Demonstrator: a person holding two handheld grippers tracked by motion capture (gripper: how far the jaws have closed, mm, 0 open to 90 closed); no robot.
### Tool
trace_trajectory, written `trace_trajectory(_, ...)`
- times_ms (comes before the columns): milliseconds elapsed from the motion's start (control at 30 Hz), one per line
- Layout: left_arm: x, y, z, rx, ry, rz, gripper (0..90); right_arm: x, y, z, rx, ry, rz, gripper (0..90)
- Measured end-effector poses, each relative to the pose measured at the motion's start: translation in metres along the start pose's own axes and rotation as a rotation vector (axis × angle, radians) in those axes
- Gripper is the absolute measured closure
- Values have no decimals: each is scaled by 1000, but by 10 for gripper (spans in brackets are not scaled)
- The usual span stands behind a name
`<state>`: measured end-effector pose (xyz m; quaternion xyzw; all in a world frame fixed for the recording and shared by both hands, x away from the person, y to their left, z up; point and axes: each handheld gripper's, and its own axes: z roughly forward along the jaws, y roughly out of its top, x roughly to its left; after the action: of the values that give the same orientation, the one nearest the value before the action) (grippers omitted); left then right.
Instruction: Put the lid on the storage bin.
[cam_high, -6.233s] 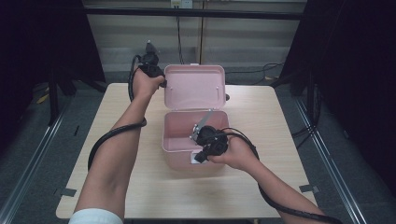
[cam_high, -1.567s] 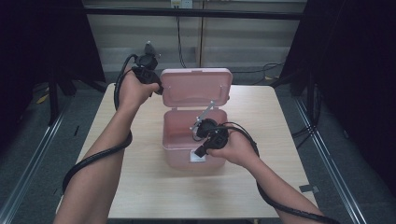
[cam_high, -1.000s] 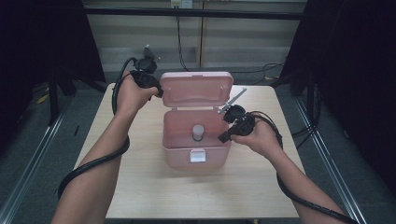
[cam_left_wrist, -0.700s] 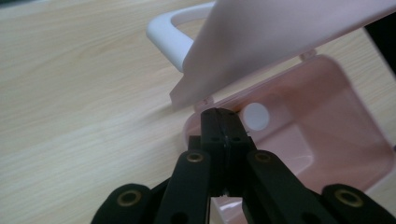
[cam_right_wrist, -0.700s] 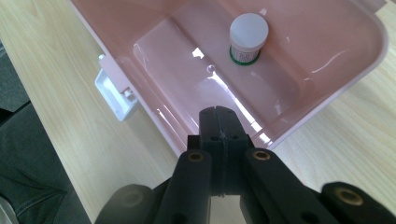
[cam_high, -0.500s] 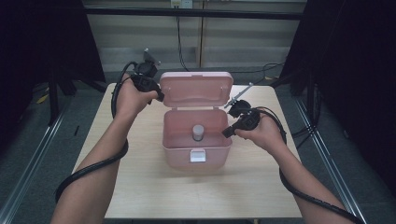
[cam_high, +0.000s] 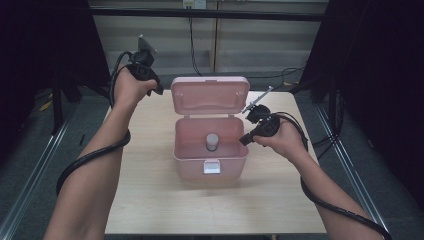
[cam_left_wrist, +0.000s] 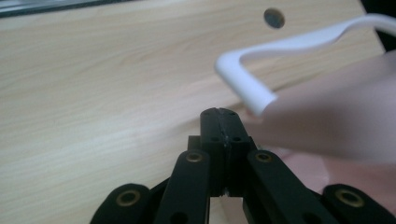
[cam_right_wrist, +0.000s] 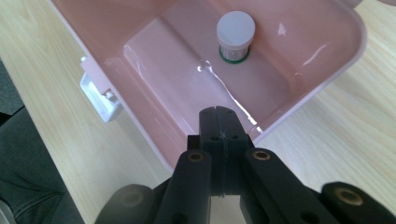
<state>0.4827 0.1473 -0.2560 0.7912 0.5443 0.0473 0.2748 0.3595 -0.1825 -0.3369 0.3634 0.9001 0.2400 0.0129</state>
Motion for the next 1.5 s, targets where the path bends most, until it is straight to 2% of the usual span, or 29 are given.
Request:
trace_trajectory(33, -2, 3, 0, 4, 2, 7, 897, 0, 0, 0, -3, 4, 4, 900)
trace_trajectory(67, -4, 6, -1, -5, -12, 3, 898, -1, 1, 0, -4, 6, 3, 900)
trace_trajectory(133, -8, 11, 0, -8, -26, 23, 898, -4, 2, 0, -8, 3, 4, 900)
trace_trajectory(267, -18, 14, 4, -6, -68, 36, 893, -10, 4, 0, -14, 11, 13, 900)
trace_trajectory(333, -21, 13, 5, -10, -59, 39, 898, -11, 4, 0, -17, 9, 16, 900)
trace_trajectory(367, -20, 13, 5, -4, -58, 49, 899, -12, 4, 0, -15, 11, 17, 900)
trace_trajectory(567, -19, 8, 5, -9, -67, 36, 900, -15, 5, -2, -32, 15, 23, 900)
trace_trajectory(700, -21, 6, 5, 2, -59, 59, 900, -15, 6, -4, -46, 8, 24, 900)
trace_trajectory(900, -20, 0, 6, -3, -75, 42, 900, -14, 7, -6, -58, 8, 26, 900)
trace_trajectory(1267, -19, -13, 8, -6, -96, 48, 900, -13, 8, -10, -86, 6, 25, 900)
trace_trajectory(1500, -18, -22, 12, -3, -97, 44, 900, -10, 8, -10, -85, 4, 18, 900)
